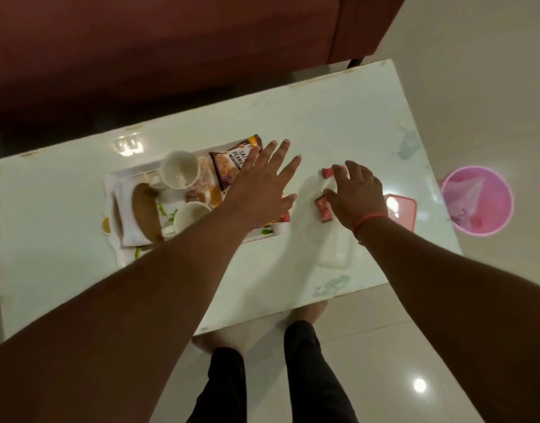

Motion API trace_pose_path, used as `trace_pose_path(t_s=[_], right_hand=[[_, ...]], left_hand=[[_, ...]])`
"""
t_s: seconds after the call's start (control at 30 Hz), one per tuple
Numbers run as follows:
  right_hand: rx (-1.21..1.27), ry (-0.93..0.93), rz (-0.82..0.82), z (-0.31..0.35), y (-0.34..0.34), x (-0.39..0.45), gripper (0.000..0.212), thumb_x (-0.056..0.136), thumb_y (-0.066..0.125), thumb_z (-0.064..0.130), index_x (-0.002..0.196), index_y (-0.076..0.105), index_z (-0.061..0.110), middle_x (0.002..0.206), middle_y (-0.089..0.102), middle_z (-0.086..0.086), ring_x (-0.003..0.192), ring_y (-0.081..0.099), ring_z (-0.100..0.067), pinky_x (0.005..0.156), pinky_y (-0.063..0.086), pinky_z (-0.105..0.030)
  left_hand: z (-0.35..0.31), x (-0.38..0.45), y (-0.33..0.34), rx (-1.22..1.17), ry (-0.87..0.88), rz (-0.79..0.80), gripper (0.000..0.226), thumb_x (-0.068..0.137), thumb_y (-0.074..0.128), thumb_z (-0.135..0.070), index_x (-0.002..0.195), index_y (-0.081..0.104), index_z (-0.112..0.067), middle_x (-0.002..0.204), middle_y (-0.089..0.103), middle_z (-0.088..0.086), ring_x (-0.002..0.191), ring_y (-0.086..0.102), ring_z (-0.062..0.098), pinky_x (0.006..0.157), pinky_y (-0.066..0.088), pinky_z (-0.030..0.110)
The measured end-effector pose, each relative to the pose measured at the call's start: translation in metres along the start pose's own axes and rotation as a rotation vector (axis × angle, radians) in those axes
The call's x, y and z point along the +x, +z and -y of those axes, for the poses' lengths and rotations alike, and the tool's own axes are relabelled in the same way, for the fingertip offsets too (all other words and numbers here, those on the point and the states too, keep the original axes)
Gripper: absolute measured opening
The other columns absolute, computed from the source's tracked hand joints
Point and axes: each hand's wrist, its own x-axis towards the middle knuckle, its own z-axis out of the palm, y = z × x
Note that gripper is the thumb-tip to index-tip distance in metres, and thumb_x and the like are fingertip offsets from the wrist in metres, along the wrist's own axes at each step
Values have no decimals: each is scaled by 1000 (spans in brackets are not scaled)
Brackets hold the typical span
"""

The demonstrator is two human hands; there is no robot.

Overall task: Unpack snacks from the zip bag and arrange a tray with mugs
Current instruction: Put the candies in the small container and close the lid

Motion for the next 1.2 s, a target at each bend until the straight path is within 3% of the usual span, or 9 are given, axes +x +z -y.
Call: trace_pose_path(t_s=[0.13, 0.27, 0.37, 0.43, 0.57, 0.7, 0.87, 1.03, 1.2], right_hand=[[-91, -112, 13, -38, -2, 12, 35, 94, 58, 26, 128, 60, 18, 121, 57, -14, 109, 53, -37, 86, 48, -45], [-69, -273, 116, -49, 7, 20, 34, 97, 55, 34, 128, 62, 23, 121, 60, -11, 109, 54, -33, 88, 48, -43], [-84, -331, 111, -49, 13, 24, 34, 95, 59, 29, 127, 62, 18, 120, 60, -13, 106, 56, -35, 82, 47, -41], [-114, -332, 90, -49, 18, 26, 33, 93, 60, 23, 125, 61, 14, 117, 60, -13, 102, 57, -35, 76, 44, -40], [-106, -284, 30, -52, 28, 30, 27, 92, 57, 18, 118, 62, 11, 111, 62, -12, 97, 58, -34, 69, 37, -37], [-42, -226, -29, -60, 27, 29, 18, 92, 57, 18, 105, 65, 11, 99, 63, -11, 91, 58, -33, 69, 41, -38], [196, -35, -132, -74, 16, -4, 18, 89, 62, 27, 98, 66, 12, 91, 62, -8, 85, 57, -29, 72, 51, -42], [364, 173, -134, -67, 23, -66, 15, 91, 63, 31, 97, 66, 17, 87, 62, -1, 80, 55, -20, 72, 53, -41], [350, 312, -153, -50, 39, -108, 17, 89, 66, 33, 98, 67, 18, 89, 63, -1, 80, 54, -20, 72, 51, -40]], left_hand=[[-33, 49, 20, -28, -23, 105, 63, 94, 53, -26, 151, 29, -16, 158, 28, 15, 142, 32, 34, 120, 19, 48], [-51, 88, 28, -32, 5, 173, 58, 91, 59, -12, 144, 39, -17, 139, 46, 14, 116, 54, 35, 90, 46, 46], [-59, 110, 35, -6, -7, 207, 51, 91, 60, -17, 139, 43, -19, 129, 49, 12, 108, 56, 32, 72, 43, 40], [-66, 121, 41, 17, -5, 216, 44, 91, 60, -19, 133, 47, -18, 125, 49, 13, 106, 55, 32, 70, 39, 39], [-74, 140, 42, 76, 22, 175, 31, 91, 56, -16, 122, 53, -11, 120, 49, 15, 101, 56, 34, 66, 38, 40], [-72, 150, 37, 65, 20, 202, 26, 92, 59, -20, 114, 57, -8, 113, 54, 15, 96, 59, 34, 65, 37, 38], [-79, 127, 28, -244, -167, 89, 22, 92, 53, -30, 100, 59, -11, 101, 59, 11, 92, 59, 33, 71, 43, 39], [-109, 63, 24, -495, -338, -41, 22, 91, 53, -37, 88, 59, -15, 90, 58, 5, 78, 56, 23, 63, 45, 36], [-145, 6, 38, -573, -387, 26, 23, 92, 58, -41, 88, 60, -19, 83, 58, -1, 73, 56, 14, 60, 48, 27]])
